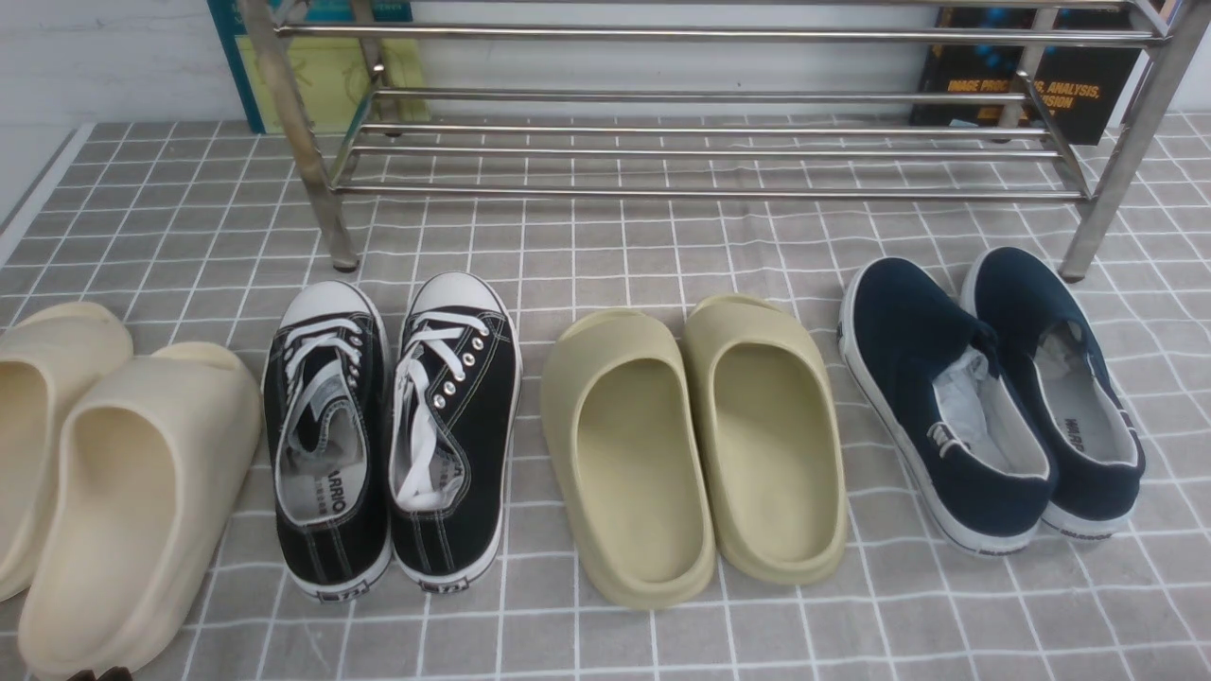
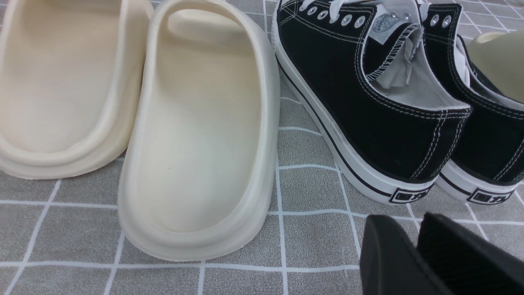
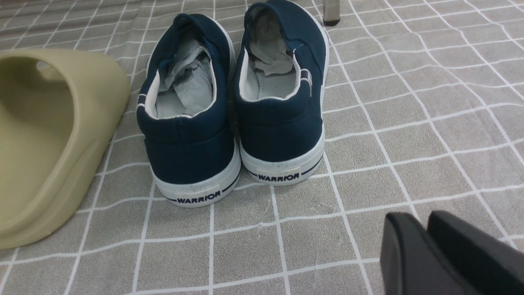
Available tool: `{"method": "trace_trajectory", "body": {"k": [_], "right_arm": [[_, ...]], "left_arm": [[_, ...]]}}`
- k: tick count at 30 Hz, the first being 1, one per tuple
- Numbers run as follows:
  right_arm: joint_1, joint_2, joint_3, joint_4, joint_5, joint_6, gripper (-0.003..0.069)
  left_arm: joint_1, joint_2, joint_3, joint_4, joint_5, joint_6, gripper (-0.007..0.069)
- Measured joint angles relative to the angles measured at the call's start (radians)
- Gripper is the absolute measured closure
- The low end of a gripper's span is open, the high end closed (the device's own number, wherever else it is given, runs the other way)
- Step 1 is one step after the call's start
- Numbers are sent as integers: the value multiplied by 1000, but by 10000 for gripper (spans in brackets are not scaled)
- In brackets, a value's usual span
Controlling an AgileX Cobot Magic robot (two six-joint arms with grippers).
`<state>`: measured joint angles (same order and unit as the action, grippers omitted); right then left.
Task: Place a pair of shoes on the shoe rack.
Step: Use the right arm to grab the shoe closest to it
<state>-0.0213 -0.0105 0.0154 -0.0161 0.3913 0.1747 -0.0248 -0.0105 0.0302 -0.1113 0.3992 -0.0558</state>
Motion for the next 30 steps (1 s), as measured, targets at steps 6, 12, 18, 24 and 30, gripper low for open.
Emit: {"method": "trace_trajectory", "body": {"k": [6, 12, 18, 24, 30], "right_arm": [[0, 0, 0, 16, -13, 0, 545], [0, 0, 11, 98, -197, 0, 538], [0, 0, 11, 121, -625, 1, 530], [-7, -1, 11, 142, -884, 4, 524], [-8, 4, 11, 166, -788, 4, 521]], "left_arm": [[0, 0, 0, 0, 0, 0, 488], [0, 0, 0, 0, 0, 0, 477], [0, 0, 0, 0, 0, 0, 470], [0, 0, 0, 0, 0, 0, 470], [0, 0, 0, 0, 0, 0, 470]]}}
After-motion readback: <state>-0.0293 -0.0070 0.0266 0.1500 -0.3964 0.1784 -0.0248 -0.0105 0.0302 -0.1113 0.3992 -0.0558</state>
